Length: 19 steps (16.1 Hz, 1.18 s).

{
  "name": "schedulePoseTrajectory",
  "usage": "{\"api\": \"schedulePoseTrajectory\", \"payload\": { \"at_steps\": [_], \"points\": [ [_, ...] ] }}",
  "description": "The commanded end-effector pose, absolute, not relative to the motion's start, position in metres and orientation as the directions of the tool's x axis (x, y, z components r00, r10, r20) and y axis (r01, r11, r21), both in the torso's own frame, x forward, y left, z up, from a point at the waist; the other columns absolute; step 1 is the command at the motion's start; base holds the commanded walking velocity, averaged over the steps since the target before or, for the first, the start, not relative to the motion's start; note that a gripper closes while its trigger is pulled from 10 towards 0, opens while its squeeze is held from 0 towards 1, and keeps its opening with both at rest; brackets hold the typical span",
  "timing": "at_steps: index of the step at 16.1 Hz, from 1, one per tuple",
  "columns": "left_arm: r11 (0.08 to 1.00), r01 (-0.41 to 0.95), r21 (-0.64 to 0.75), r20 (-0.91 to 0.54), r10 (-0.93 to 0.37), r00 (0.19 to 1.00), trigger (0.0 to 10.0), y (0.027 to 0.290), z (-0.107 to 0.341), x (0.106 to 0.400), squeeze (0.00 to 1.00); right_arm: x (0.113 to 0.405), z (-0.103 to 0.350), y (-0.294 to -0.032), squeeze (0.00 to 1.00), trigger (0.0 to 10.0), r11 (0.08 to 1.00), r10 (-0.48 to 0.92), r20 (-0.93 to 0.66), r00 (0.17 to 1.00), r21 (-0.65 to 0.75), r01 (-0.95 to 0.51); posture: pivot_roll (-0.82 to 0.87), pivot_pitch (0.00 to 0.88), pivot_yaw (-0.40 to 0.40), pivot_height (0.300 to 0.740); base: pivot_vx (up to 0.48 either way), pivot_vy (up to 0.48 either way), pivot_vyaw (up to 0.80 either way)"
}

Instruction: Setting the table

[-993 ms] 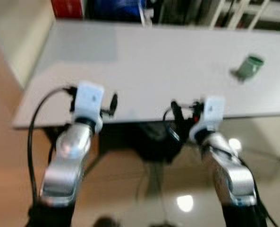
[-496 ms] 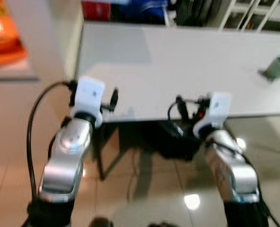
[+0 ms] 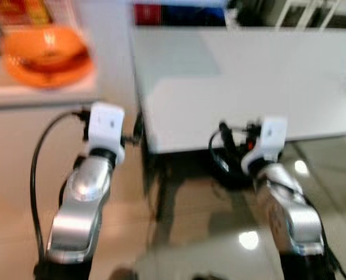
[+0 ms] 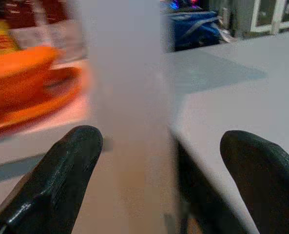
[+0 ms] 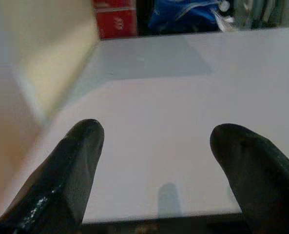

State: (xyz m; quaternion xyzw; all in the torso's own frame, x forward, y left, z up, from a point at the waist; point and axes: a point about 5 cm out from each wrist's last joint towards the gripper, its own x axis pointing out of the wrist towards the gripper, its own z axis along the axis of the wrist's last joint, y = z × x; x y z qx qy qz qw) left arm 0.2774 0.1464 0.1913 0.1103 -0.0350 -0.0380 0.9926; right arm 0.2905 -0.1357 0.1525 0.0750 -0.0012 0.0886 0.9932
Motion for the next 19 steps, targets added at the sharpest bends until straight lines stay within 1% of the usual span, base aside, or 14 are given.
{"api": "schedulePoseTrajectory", "payload": {
  "at_steps": [1,2,3,5,7,10,12,15,16,17,18,19],
  "points": [
    [0.970,0.029,0.241,0.101,-0.055,0.993,10.0,0.150,0.197,0.279,0.00,0.290,0.159,-0.133,0.00,10.0,0.970,0.177,0.043,0.983,0.161,-0.181,0.02,0.084,-0.075,0.740,0.000,0.480,0.00],
    [0.976,0.023,0.219,0.165,-0.060,0.984,10.0,0.147,0.211,0.282,0.00,0.291,0.156,-0.137,0.00,10.0,0.973,0.161,0.039,0.986,0.162,-0.165,0.03,0.084,-0.073,0.740,0.000,0.480,0.00],
    [0.973,0.045,0.227,0.181,-0.088,0.979,10.0,0.143,0.218,0.280,0.00,0.290,0.155,-0.140,0.00,10.0,0.973,0.154,0.039,0.987,0.168,-0.158,0.04,0.082,-0.075,0.740,0.000,0.480,0.00],
    [0.968,0.093,0.235,0.171,-0.136,0.976,10.0,0.145,0.219,0.275,0.00,0.281,0.151,-0.134,0.00,10.0,0.961,0.197,0.027,0.980,0.191,-0.199,0.03,0.087,-0.066,0.740,0.000,0.480,0.00],
    [0.960,0.112,0.255,0.153,-0.155,0.976,10.0,0.147,0.218,0.274,0.00,0.276,0.156,-0.129,0.00,10.0,0.952,0.250,0.042,0.967,0.171,-0.253,0.04,0.084,-0.066,0.740,0.000,0.480,0.00],
    [0.968,0.084,0.238,0.157,-0.123,0.980,10.0,0.150,0.220,0.274,0.00,0.283,0.165,-0.133,0.00,10.0,0.956,0.229,0.083,0.970,0.169,-0.241,0.05,0.091,-0.065,0.740,0.000,0.480,0.00],
    [0.972,0.063,0.229,0.150,-0.099,0.984,10.0,0.156,0.217,0.275,0.00,0.282,0.171,-0.126,0.00,10.0,0.946,0.256,0.101,0.962,0.178,-0.270,0.03,0.094,-0.062,0.740,0.000,0.480,0.00],
    [0.972,0.062,0.226,0.154,-0.099,0.983,10.0,0.155,0.219,0.279,0.00,0.285,0.179,-0.121,0.00,10.0,0.941,0.275,0.114,0.955,0.171,-0.292,0.04,0.109,-0.061,0.740,0.000,0.480,0.00],
    [0.970,0.079,0.231,0.161,-0.118,0.980,10.0,0.152,0.220,0.278,0.00,0.287,0.182,-0.122,0.00,10.0,0.941,0.273,0.114,0.955,0.173,-0.290,0.05,0.097,-0.064,0.740,0.000,0.000,0.00],
    [0.961,0.070,0.267,0.149,-0.113,0.982,10.0,0.156,0.220,0.278,0.00,0.290,0.187,-0.121,0.00,10.0,0.941,0.272,0.119,0.955,0.176,-0.289,0.05,0.097,-0.064,0.740,0.000,0.000,0.00],
    [0.963,0.042,0.265,0.148,-0.084,0.985,10.0,0.164,0.220,0.279,0.00,0.292,0.193,-0.120,0.00,10.0,0.944,0.269,0.130,0.954,0.159,-0.288,0.03,0.099,-0.060,0.740,0.000,0.000,0.00],
    [0.956,0.032,0.293,0.134,-0.074,0.988,10.0,0.167,0.218,0.282,0.00,0.295,0.200,-0.120,0.00,10.0,0.950,0.263,0.143,0.954,0.134,-0.282,0.04,0.099,-0.066,0.740,0.000,0.000,0.00]
  ]
}}
